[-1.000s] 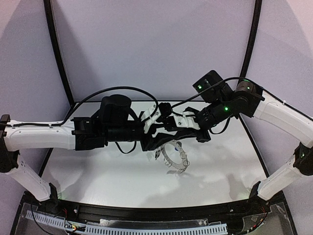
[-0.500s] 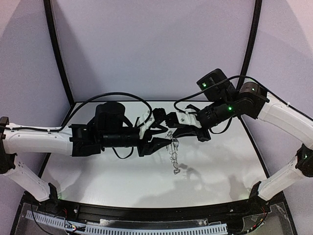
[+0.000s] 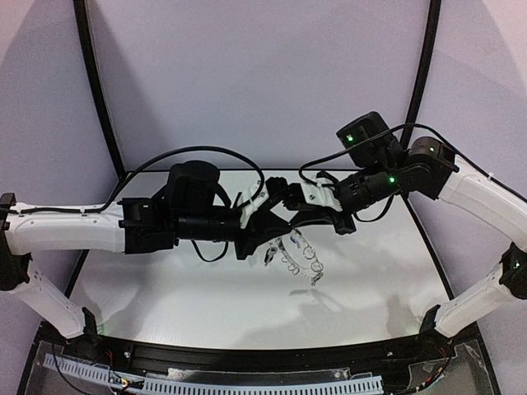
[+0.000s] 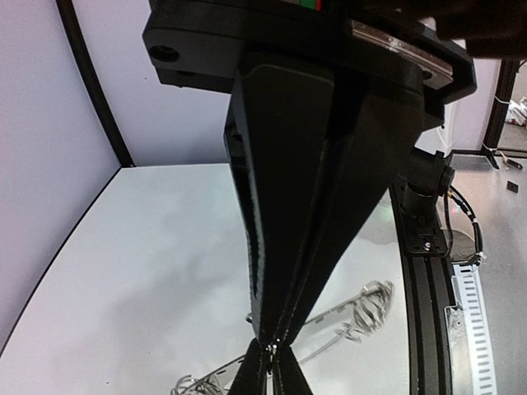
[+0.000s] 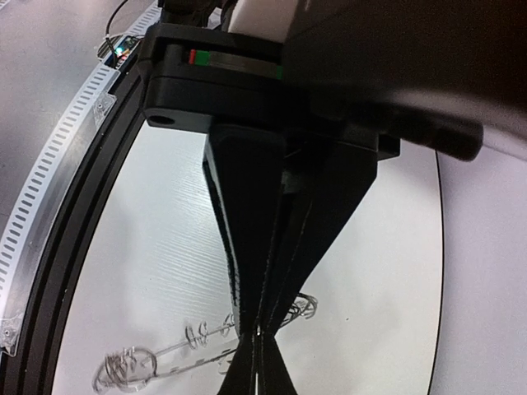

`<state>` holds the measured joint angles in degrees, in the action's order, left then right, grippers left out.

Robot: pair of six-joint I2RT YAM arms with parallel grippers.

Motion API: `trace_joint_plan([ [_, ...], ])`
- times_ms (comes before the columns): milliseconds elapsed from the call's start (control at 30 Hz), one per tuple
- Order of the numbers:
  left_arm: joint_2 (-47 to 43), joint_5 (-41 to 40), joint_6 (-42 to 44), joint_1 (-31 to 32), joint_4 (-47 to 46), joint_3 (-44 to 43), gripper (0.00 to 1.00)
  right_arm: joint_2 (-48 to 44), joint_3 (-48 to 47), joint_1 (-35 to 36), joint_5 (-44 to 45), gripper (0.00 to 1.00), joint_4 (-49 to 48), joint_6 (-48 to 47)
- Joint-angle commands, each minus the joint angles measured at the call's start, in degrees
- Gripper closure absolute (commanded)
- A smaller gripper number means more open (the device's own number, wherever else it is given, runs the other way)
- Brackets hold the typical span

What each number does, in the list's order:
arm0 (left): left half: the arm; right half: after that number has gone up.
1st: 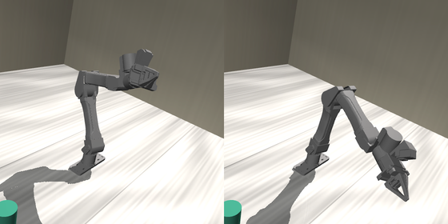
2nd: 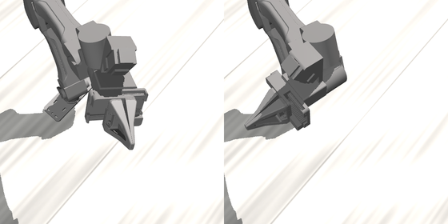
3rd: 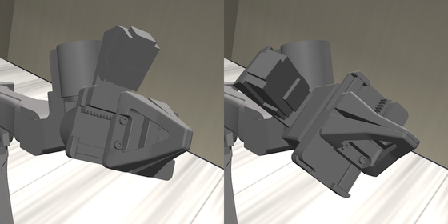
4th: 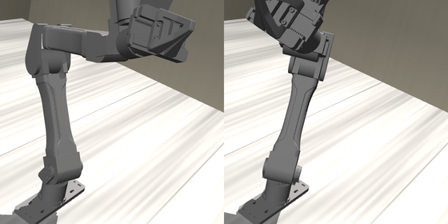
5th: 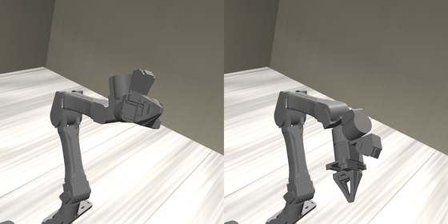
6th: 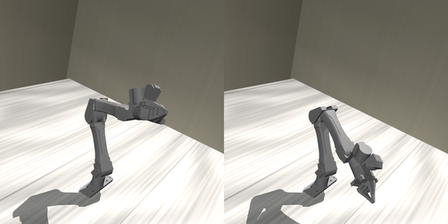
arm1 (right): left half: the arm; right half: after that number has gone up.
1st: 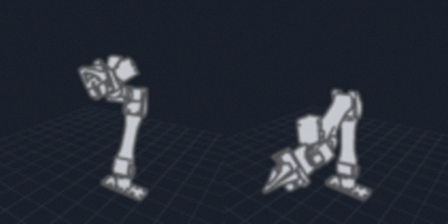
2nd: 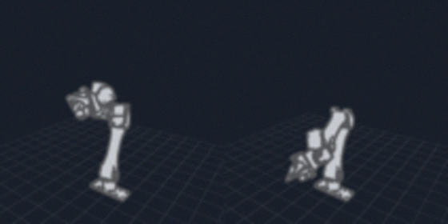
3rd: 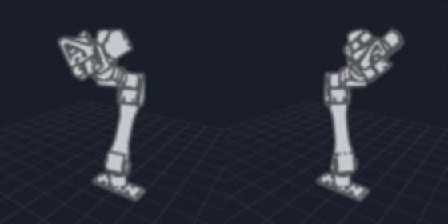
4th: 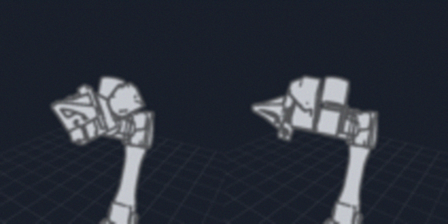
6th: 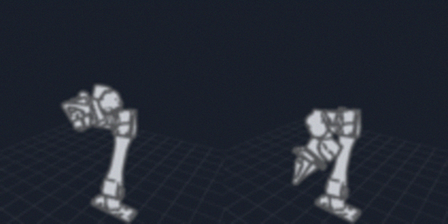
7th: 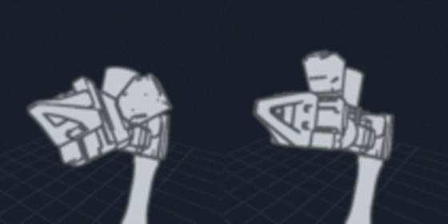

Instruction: Put the keys on the keyring

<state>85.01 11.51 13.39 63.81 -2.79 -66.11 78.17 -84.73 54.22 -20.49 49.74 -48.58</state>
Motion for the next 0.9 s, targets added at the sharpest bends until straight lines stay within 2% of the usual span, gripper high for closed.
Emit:
trace_joint_plan([
  [0,2.32,-0.31,3.53,0.46,5.44,-3.5,0.99,-1.29,0.28,0.2,-3.45,1.0,-4.22,2.96],
  [167,3.69,-5.29,1.74,0.44,5.93,-5.09,0.99,-2.24,1.56,0.22,-4.32,1.0,-6.47,3.15],
  [267,2.33,-8.78,0.75,0.44,0.8,-2.92,0.99,-3.91,3.58,0.18,-3.69,0.89,-9.59,3.75],
  [300,1.64,-8.69,0.85,0.44,-2.28,-1.25,0.99,-5.06,4.83,0.19,-3.66,0.76,-11.64,3.88],
  [333,1.64,-8.43,0.85,0.44,-2.28,-1.25,0.99,-5.71,5.19,0.19,-3.43,0.72,-12.19,4.29],
  [367,0.81,-7.6,1.05,0.48,-6.26,0.86,0.99,-6.63,6.43,0.18,-3.17,0.65,-14.37,5.12],
  [467,-0.76,-4.16,3.15,0.44,-12.99,5.25,0.99,-9.82,8.42,0.19,-4.4,0.58,-16.48,5.82],
  [500,-1.86,-2.95,3.23,0.48,-17.71,7.91,0.99,-11.44,9.51,0.12,-5.15,0.57,-17.58,6.09],
  [667,-3.83,2.5,4.13,0.44,-21.33,10.23,0.99,-15.61,13.37,-2.11,-7.38,0.58,-20.2,9.79],
  [733,-4.93,4.51,4.13,0.44,-24.87,12.15,0.99,-15.99,14.57,-5.65,-11.9,0.59,-19.75,14.81],
  [867,-6.06,6.32,3.88,0.43,-26.3,13.03,0.99,-15.15,15.47,-7.68,-18.93,0.6,-17.49,18.11],
])
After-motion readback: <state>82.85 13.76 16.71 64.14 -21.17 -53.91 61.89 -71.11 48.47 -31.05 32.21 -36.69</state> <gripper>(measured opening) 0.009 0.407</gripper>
